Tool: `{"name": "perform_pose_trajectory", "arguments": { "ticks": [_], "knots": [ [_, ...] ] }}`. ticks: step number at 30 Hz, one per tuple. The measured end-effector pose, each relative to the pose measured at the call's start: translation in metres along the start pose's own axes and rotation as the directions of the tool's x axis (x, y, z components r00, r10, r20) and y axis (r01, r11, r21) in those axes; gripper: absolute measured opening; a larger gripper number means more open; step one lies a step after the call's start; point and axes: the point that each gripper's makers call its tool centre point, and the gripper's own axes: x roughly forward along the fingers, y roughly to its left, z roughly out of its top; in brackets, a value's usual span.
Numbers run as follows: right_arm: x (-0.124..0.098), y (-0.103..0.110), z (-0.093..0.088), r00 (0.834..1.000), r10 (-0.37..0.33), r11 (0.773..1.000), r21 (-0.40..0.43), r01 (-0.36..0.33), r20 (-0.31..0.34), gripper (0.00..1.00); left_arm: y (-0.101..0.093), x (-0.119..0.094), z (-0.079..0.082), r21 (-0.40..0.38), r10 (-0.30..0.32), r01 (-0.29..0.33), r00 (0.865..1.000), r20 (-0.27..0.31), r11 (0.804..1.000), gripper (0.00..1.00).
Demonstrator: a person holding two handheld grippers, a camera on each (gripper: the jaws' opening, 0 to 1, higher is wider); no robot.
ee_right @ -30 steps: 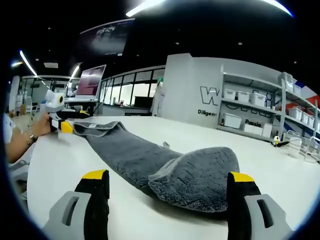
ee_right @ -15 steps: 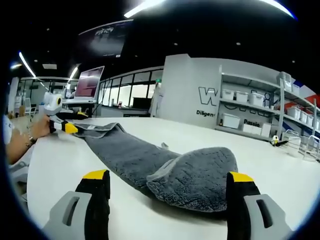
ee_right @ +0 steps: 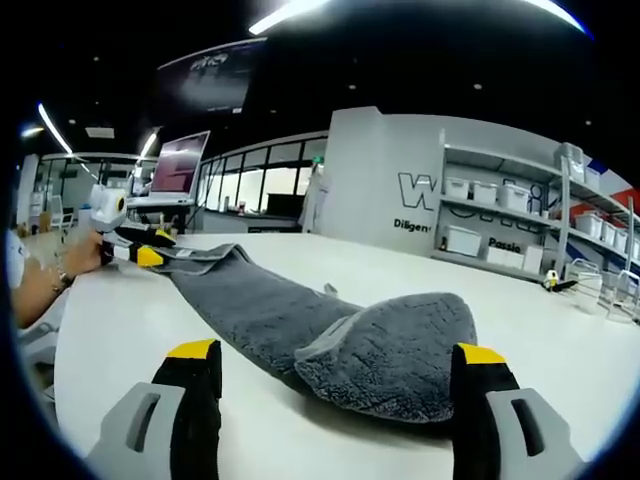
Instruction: Open the folded towel by lifting each exposed corner and separating the folded layers until the towel lies flat within the target outline without major curled edges
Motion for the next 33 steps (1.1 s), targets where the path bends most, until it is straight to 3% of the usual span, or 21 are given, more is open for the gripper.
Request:
{"name": "perform_pose_trajectory", "arguments": {
  "ticks": [19, 33],
  "knots": [
    [0.0, 0.0, 0.0, 1.0, 0.001, 1.0, 0.009, -0.001, 0.001, 0.95, -0.005, -0.005, -0.011, 0.07, 0.052, -0.048, 0.997, -0.064, 0.996, 0.18],
    [0.0, -0.001, 0.0, 1.0, -0.002, 1.0, 0.013, 0.002, -0.001, 0.95, -0.003, -0.006, -0.007, 0.093, 0.073, -0.068, 0.996, -0.052, 0.993, 0.04]
  ]
}}
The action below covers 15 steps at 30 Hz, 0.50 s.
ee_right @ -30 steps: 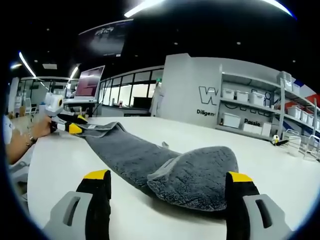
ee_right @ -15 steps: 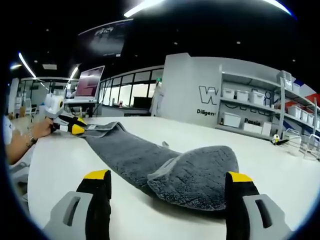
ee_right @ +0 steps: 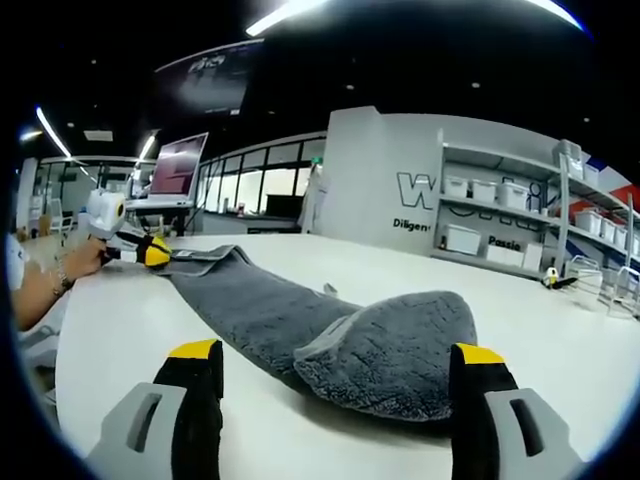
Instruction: Open the folded towel by lifting each exposed corner and separating the folded layers until the towel lies flat within the target outline without major curled edges
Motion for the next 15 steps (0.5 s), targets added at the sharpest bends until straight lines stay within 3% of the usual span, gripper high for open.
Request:
{"name": "perform_pose_trajectory", "arguments": {
  "ticks": [6, 15],
  "knots": [
    [0.0, 0.0, 0.0, 1.0, 0.002, 1.0, 0.001, -0.002, 0.001, 0.94, 0.005, -0.002, 0.007, -0.003, 0.021, -0.021, 0.999, 0.035, 1.0, 0.03],
    [0.001, 0.0, 0.001, 1.0, 0.005, 1.0, 0.002, -0.005, 0.004, 0.94, 0.023, -0.004, 0.008, -0.08, 0.066, -0.062, 0.996, 0.061, 0.995, 0.03]
  ]
}}
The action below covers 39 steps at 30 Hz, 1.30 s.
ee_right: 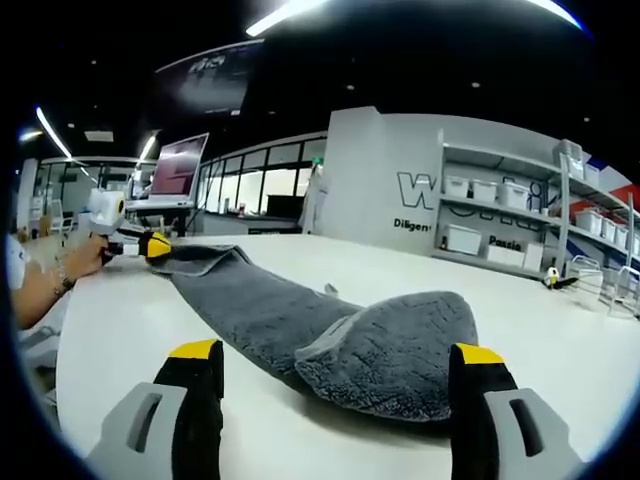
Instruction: Open the folded towel by lifting each exposed corner and separating the folded layers until the towel lies flat within the target outline without major curled edges
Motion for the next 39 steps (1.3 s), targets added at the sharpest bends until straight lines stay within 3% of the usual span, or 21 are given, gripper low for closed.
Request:
{"name": "perform_pose_trajectory", "arguments": {
  "ticks": [6, 13, 17, 28, 39],
  "knots": [
    [0.0, 0.0, 0.0, 1.0, 0.0, 1.0, -0.001, 0.0, 0.003, 0.94, 0.0, -0.002, 0.0, -0.038, 0.012, -0.012, 1.0, -0.006, 0.999, 0.03],
    [-0.001, 0.002, 0.0, 1.0, 0.002, 1.0, -0.003, -0.002, 0.002, 0.94, 0.015, -0.003, -0.004, -0.077, 0.063, -0.066, 0.997, -0.039, 0.995, 0.03],
    [0.0, 0.001, 0.0, 1.0, 0.002, 1.0, -0.001, -0.002, 0.004, 0.94, 0.032, 0.002, -0.002, -0.113, 0.093, -0.098, 0.995, -0.045, 0.989, 0.03],
    [0.0, 0.001, 0.0, 1.0, 0.005, 1.0, -0.002, -0.005, 0.004, 0.94, 0.085, 0.017, -0.017, -0.171, 0.184, -0.201, 0.977, -0.112, 0.964, 0.03],
    [0.002, 0.0, 0.001, 1.0, 0.006, 1.0, -0.003, -0.006, 0.002, 0.94, 0.106, 0.017, -0.037, -0.185, 0.232, -0.263, 0.957, -0.172, 0.947, 0.03]
  ]
}}
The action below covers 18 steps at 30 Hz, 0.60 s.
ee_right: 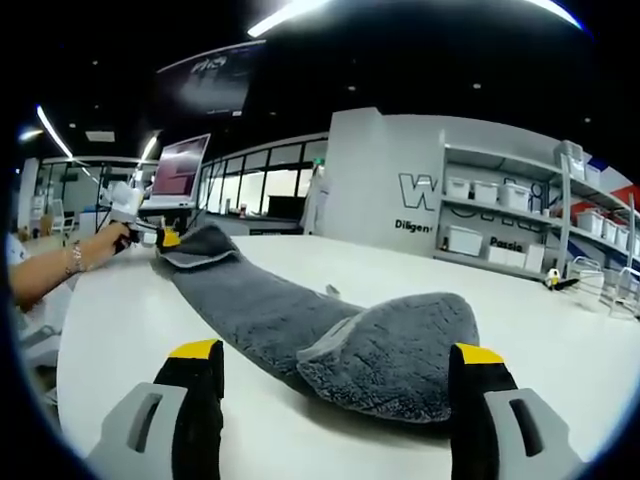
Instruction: Open the folded towel by lifting each exposed corner and separating the folded layers until the towel lies flat within the target outline without major curled edges
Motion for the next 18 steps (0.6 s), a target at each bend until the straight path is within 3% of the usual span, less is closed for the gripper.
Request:
{"name": "perform_pose_trajectory", "arguments": {
  "ticks": [4, 12, 18],
  "knots": [
    [0.0, 0.001, -0.001, 1.0, 0.001, 1.0, -0.002, -0.001, -0.003, 0.94, 0.006, 0.0, -0.005, -0.02, 0.019, -0.019, 1.0, -0.009, 1.0, 0.03],
    [0.0, 0.001, -0.001, 1.0, 0.003, 1.0, -0.002, -0.003, -0.006, 0.94, 0.014, 0.002, -0.013, 0.023, 0.067, -0.066, 0.997, -0.036, 0.998, 0.04],
    [-0.001, 0.002, -0.002, 1.0, 0.003, 1.0, -0.001, -0.003, -0.006, 0.94, 0.018, 0.0, -0.006, 0.012, 0.088, -0.088, 0.996, 0.022, 0.996, 0.18]
  ]
}}
